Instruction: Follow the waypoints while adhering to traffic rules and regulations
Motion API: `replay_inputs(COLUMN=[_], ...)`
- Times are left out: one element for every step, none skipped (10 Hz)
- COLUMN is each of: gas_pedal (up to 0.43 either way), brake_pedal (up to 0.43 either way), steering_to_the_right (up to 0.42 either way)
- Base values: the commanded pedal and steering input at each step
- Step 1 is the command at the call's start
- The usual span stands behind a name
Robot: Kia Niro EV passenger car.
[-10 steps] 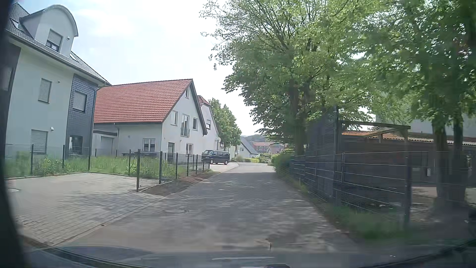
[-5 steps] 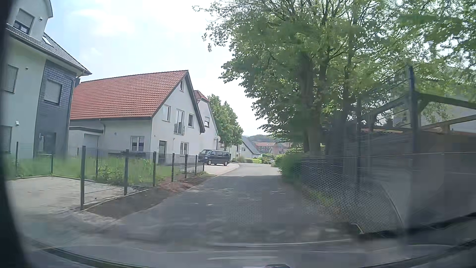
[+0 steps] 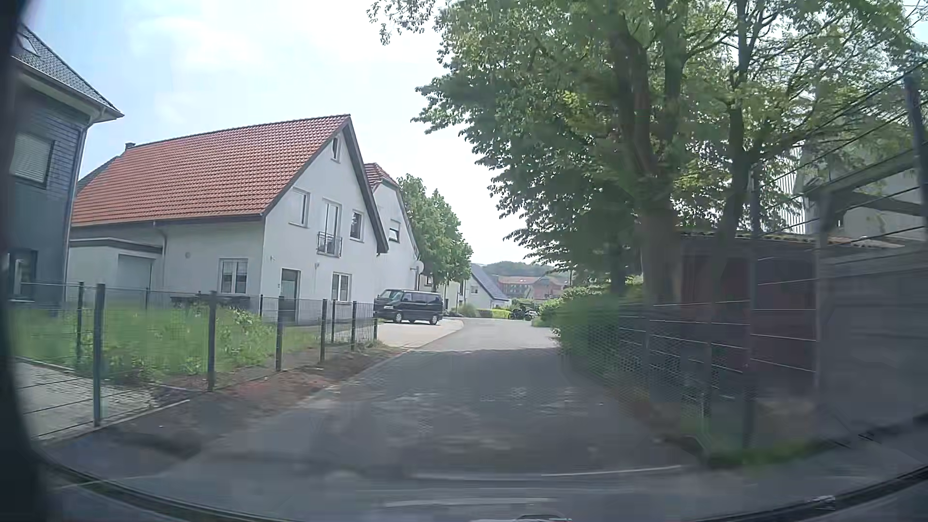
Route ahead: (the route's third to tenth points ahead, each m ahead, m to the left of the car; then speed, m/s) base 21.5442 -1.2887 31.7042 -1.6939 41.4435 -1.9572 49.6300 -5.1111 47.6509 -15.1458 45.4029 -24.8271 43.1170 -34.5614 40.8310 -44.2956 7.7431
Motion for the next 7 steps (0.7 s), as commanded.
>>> replay_inputs(gas_pedal=[0.15,0.15,0.138,0.13,0.13,0.118,0.118], brake_pedal=[0.0,0.0,0.0,0.0,0.0,0.0,0.0], steering_to_the_right=[0.002,0.002,0.002,0.002,0.002,0.002,0.005])
